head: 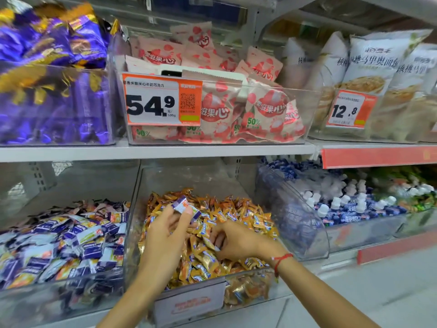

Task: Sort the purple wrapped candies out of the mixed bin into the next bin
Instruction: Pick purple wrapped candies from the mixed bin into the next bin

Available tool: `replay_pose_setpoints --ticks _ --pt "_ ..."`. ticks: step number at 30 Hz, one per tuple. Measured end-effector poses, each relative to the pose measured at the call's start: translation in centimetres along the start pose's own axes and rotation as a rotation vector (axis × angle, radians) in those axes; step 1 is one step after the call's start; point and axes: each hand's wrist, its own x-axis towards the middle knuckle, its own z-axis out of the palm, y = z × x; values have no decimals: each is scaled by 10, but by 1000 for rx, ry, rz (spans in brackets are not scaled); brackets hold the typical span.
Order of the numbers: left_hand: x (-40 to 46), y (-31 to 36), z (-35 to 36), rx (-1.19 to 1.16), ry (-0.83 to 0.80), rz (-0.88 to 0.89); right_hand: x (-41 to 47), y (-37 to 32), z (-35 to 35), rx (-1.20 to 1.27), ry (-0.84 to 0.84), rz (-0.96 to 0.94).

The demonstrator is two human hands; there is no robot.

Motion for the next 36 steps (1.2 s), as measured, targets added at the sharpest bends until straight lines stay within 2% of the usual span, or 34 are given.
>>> replay_pose_setpoints --ticks 3,6,11,15,22,26,29,33,36 --pt "-2 3 -1 -31 -5 -17 -13 7 -10 133 31 68" --pt "-2 3 -1 -30 -6 -45 -30 12 -34 250 136 114" --pt "-2 2 0 -26 -16 -103 -50 17 -52 359 242 36" --pt "2 -2 2 -8 -55 -154 -55 12 -50 508 347 49" --pt "4 -4 3 -24 -91 -138 -60 12 -53 525 338 131" --pt "4 -5 4 -16 -93 -144 -62 1 -52 846 453 35" --pt "5 -5 5 -6 -125 -160 -55 -25 -39 1045 463 -31" --pt "6 0 7 -135 -107 -188 -41 -48 -18 1066 478 -12" --pt "6 3 7 -76 -109 -104 -40 -52 -14 956 387 -61"
